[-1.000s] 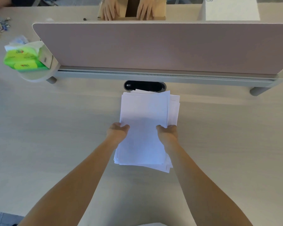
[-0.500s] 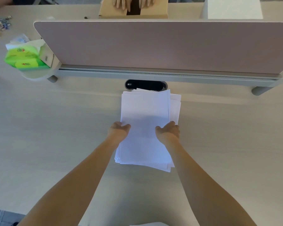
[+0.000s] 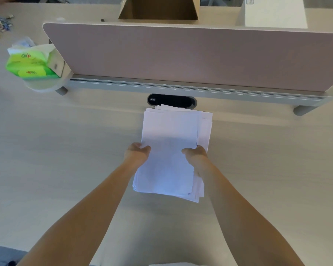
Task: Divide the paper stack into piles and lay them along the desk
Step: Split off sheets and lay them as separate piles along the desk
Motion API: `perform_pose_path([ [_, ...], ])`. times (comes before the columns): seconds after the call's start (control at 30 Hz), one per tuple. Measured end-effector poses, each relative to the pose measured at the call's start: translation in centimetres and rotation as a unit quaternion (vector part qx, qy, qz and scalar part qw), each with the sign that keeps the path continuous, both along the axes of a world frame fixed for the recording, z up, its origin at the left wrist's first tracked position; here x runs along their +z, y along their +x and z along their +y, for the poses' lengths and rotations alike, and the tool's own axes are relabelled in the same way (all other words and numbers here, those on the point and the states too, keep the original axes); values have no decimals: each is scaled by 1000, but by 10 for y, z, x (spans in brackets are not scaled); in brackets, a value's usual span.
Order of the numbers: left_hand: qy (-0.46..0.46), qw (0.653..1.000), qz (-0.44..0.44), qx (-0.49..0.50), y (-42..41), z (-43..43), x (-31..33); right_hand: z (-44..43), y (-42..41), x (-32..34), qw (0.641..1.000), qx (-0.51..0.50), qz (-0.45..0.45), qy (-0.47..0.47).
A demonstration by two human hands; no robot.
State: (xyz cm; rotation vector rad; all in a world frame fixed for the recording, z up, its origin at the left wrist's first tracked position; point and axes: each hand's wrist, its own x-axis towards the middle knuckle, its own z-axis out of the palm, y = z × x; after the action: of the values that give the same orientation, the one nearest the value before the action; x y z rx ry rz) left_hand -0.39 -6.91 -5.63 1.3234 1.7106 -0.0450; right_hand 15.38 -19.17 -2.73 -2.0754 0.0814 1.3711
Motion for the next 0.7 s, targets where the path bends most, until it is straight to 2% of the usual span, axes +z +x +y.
perform_pose_path([
  [0.13, -16, 999, -32, 15, -16, 4, 3, -9, -8, 8, 997, -33, -21, 72],
  [0.23, -23, 997, -70, 31, -35, 15, 14, -8, -21, 28, 987, -14, -33, 156],
  [0.3, -21, 989, -136, 50, -49, 30, 27, -3, -32, 43, 977, 26, -38, 210],
  [0.4, -37, 954, -277, 111, -74, 47, 63, 11, -56, 63, 953, 77, -68, 285],
  [0.5, 59, 928, -339, 142, -110, 55, 98, 30, -89, 77, 929, 108, -106, 337],
  [0.63, 207, 894, -369, 146, -164, 49, 124, 57, -138, 85, 916, 104, -89, 377],
  [0.7, 241, 882, -379, 145, -192, 46, 128, 67, -161, 87, 907, 113, -89, 396],
])
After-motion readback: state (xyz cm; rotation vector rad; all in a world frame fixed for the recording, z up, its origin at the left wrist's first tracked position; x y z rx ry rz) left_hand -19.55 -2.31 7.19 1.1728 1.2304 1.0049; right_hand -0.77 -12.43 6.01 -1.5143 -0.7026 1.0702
